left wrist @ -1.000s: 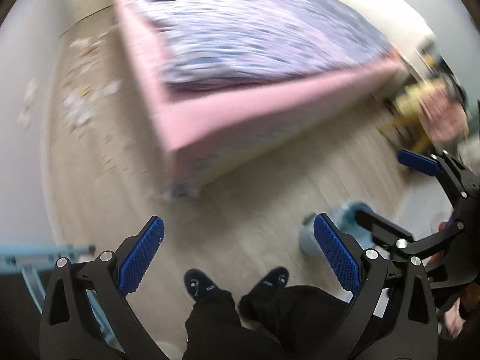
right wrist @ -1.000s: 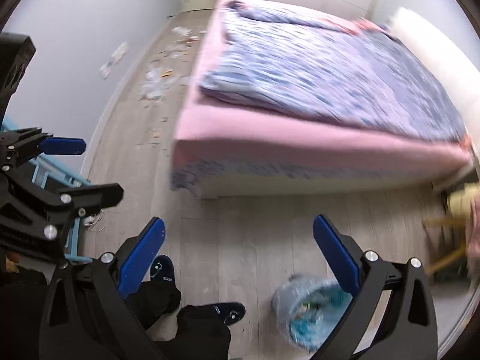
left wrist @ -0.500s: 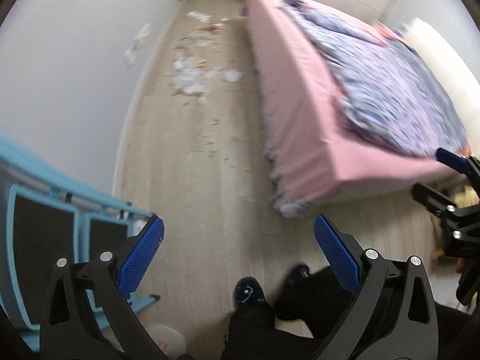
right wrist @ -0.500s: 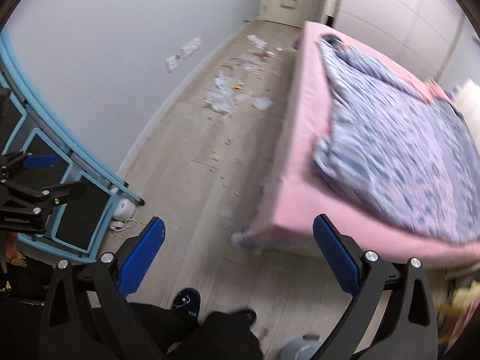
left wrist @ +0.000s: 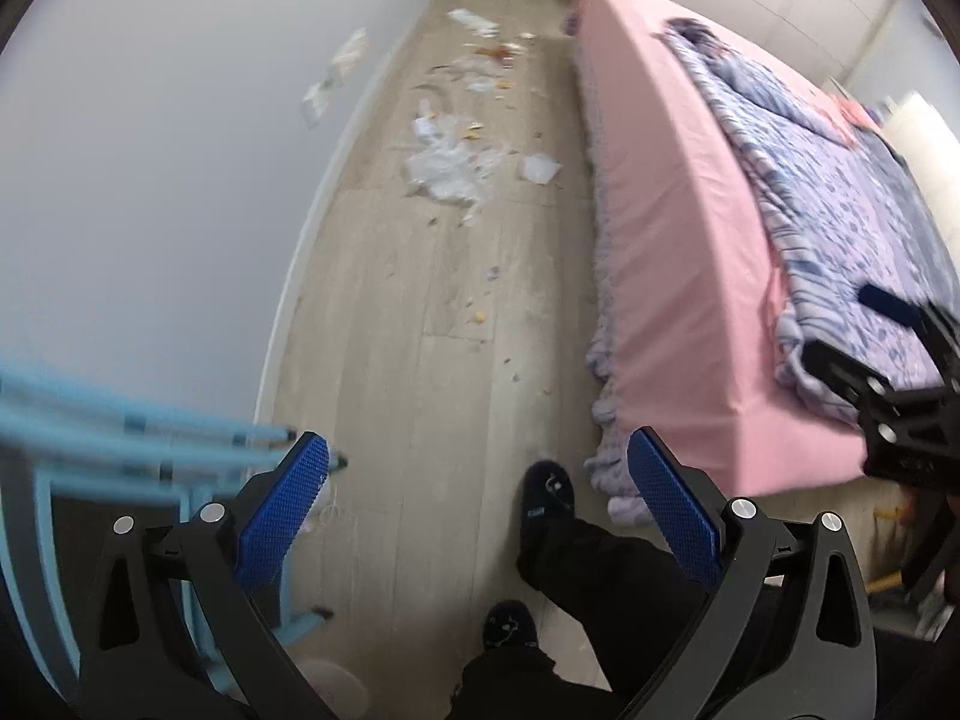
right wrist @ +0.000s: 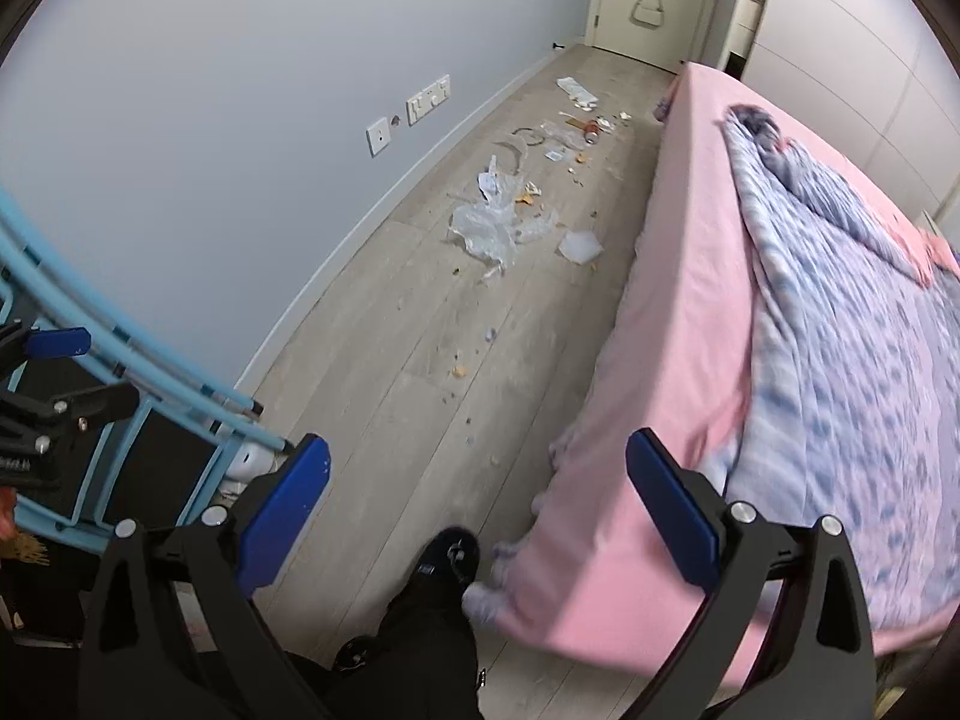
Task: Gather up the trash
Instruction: 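Carry both open grippers along the bed toward the clear plastic sheet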
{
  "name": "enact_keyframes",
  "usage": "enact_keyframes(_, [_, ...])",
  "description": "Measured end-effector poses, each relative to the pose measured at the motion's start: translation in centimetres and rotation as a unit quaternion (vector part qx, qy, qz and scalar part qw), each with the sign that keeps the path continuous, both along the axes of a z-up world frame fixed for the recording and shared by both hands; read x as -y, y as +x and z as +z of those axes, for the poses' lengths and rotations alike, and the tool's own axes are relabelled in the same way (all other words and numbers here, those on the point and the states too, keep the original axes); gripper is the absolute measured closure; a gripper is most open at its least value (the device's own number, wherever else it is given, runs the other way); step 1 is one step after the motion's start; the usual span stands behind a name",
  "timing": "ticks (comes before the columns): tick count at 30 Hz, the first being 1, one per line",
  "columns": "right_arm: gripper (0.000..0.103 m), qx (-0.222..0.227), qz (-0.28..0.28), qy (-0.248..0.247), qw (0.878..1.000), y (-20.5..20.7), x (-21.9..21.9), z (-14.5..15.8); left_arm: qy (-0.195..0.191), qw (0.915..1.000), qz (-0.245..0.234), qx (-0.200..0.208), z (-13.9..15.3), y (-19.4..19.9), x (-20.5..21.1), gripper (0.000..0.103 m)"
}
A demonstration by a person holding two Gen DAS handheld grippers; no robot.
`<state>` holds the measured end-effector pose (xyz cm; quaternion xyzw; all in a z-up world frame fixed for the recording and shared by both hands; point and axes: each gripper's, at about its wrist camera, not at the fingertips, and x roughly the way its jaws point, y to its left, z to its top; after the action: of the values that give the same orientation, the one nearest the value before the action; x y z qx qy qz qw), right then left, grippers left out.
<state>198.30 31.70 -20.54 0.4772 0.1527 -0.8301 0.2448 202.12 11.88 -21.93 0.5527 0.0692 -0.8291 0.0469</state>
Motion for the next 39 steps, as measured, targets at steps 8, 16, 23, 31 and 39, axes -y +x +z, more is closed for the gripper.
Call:
enact_keyframes(8, [0.007,-0.015,0.042,-0.002,0.999,-10.4,2.8,1.5,0.001,0.9995,0.007,-0.031,2.7,-10.5,1.1,0.006])
enact_keyframes(16, [0.007,-0.007,0.054,-0.005,0.999,-18.9,7.4,2.0,0.006,0.9993,0.007,-0.035,3.0,-19.4,5.6,0.006])
enact_keyframes(23, [0.007,-0.01,0.025,0.018,0.999,-26.1,12.0,2.1,0.009,0.9994,-0.013,-0.032,2.0,-28.5,12.1,0.006])
enact_keyframes(31, [0.007,-0.025,-0.01,0.017,0.999,-33.7,16.4,3.5,-0.018,0.9953,-0.091,-0.026,0.6,-37.5,15.7,0.006])
enact_keyframes(39, [0.007,-0.017,-0.003,0.025,1.0,-40.3,16.8,2.8,0.001,0.9969,-0.078,-0.01,-0.5,-45.4,15.7,0.006])
